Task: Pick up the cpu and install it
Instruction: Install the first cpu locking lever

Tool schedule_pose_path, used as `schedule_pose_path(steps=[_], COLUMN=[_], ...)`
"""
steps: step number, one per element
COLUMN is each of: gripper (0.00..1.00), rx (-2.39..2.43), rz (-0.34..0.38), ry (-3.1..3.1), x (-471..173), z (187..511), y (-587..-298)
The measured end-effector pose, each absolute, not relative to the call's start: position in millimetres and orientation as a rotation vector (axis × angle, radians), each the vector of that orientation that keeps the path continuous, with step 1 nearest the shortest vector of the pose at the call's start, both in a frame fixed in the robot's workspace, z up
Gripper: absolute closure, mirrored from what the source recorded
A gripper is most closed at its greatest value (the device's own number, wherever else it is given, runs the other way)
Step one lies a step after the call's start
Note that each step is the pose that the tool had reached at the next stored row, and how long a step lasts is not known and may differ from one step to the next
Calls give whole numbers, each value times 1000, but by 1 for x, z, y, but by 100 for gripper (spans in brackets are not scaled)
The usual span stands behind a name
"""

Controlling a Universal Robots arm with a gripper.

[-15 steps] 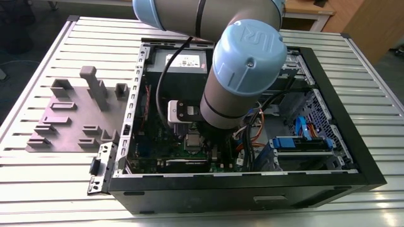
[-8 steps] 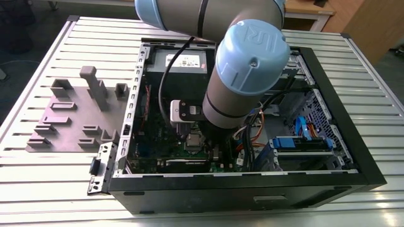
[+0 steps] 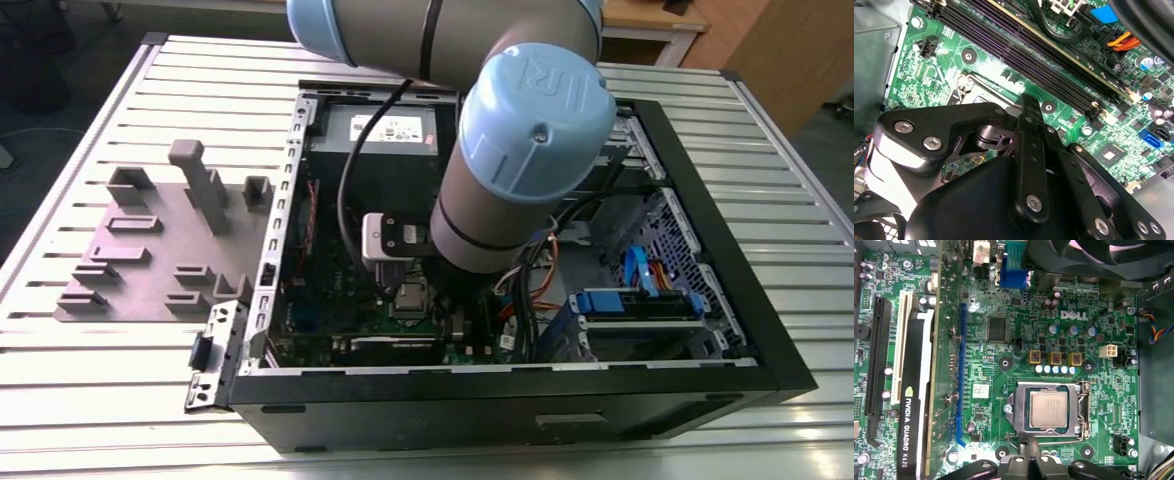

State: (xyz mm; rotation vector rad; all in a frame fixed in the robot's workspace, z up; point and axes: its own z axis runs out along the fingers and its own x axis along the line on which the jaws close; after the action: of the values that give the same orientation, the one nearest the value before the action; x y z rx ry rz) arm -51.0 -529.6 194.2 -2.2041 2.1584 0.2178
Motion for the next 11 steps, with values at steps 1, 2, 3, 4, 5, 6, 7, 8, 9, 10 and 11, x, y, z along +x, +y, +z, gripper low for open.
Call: schedule_pose_path(steps=[1, 2, 3, 4, 5, 6, 7, 8, 9, 10, 11], gripper=[89, 89, 89, 89, 89, 89, 89, 89, 89, 89, 89], rx=[-2205, -2206, -2207, -2208, -2209, -2209, -2209, -2209, -2209, -2209, -2208], rz=[216, 214, 211, 210, 209, 209, 209, 209, 208, 208, 208], ry=[2159, 2161, 2162, 2163, 2163, 2163, 2163, 2163, 2163, 2163, 2163], x=[-51, -51, -51, -51, -51, -51, -51, -51, -51, -51, -51], z=[194, 194, 194, 194, 194, 193, 193, 193, 193, 193, 192], y=[-530, -530, -531, -531, -532, -532, -532, -532, -532, -532, -532])
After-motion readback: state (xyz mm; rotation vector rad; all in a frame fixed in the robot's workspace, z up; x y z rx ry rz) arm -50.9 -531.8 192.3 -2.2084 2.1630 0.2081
